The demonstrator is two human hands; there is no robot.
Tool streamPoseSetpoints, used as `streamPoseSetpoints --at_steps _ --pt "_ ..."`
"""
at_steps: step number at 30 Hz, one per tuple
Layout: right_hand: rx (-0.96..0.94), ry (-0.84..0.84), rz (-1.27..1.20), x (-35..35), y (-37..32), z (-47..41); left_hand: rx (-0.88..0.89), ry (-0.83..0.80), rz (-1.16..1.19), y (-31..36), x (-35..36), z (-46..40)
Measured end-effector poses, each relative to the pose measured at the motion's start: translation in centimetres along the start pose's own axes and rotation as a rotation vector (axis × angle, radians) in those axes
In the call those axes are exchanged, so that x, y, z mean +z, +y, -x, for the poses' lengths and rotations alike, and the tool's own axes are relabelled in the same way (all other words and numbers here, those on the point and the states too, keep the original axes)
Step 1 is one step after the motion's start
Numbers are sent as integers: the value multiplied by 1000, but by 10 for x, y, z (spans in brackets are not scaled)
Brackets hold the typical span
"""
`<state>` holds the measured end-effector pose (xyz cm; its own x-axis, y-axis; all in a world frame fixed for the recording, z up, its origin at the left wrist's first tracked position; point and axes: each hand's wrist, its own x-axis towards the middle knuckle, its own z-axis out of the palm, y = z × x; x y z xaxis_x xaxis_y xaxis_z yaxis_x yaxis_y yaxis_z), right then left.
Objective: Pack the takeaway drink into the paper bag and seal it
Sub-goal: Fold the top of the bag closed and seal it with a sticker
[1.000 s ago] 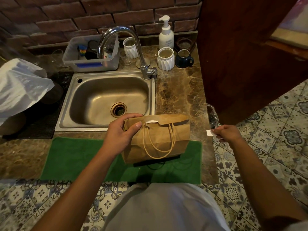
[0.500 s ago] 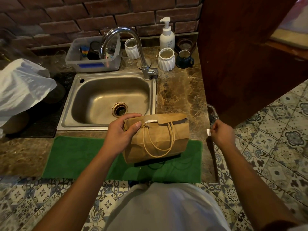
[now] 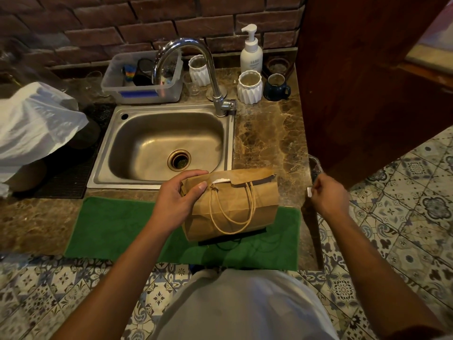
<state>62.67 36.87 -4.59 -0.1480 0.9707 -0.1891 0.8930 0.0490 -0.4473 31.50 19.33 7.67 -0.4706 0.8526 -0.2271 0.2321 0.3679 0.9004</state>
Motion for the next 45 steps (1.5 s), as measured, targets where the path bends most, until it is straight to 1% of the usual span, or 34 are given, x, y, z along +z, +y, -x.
streamPoseSetpoints --at_steps 4,6,8,10,11,14,16,18,21,24,27,29,31,33,35,36,38,41,45 --pt "-4 91 -243 -48 -27 -15 -7 23 14 0 2 1" --pt "-9 137 -441 -80 -49 -12 3 56 30 1 4 3" --pt "-34 130 -700 -108 -80 6 0 94 55 3 8 7" --pt "-89 33 -958 -123 -112 32 -9 126 76 5 14 12" --pt "-111 -40 -1036 -122 -126 44 -10 140 86 6 16 15" --pt "-110 -230 -1092 -97 -157 69 -39 190 131 6 21 21" --pt "-63 -289 -1151 -77 -169 77 -56 229 162 5 24 24" --pt "-5 -311 -1203 -64 -176 82 -88 257 212 3 30 28" --pt "20 -367 -1238 -53 -179 91 -157 293 274 1 35 36" --pt "53 -386 -1236 -46 -178 94 -218 295 211 -1 31 37" --pt "48 -363 -1184 -42 -177 97 -260 243 174 1 23 33" --pt "20 -339 -1118 -40 -177 99 -246 172 84 0 17 29" --pt "3 -327 -1079 -38 -178 100 -200 68 -68 -1 9 24" --pt "1 -314 -1046 -36 -178 100 -172 -111 -256 0 0 15" --pt "6 -306 -1013 -33 -178 99 -192 -288 -348 5 -3 8" --pt "8 -308 -1007 -32 -177 99 -198 -326 -373 7 -2 5" --pt "11 -304 -1002 -30 -175 98 -193 -344 -364 9 0 3" --pt "-9 -301 -966 -29 -171 98 -172 -373 -258 11 6 7" --pt "-12 -348 -901 -25 -170 100 -159 -406 -199 8 12 13"
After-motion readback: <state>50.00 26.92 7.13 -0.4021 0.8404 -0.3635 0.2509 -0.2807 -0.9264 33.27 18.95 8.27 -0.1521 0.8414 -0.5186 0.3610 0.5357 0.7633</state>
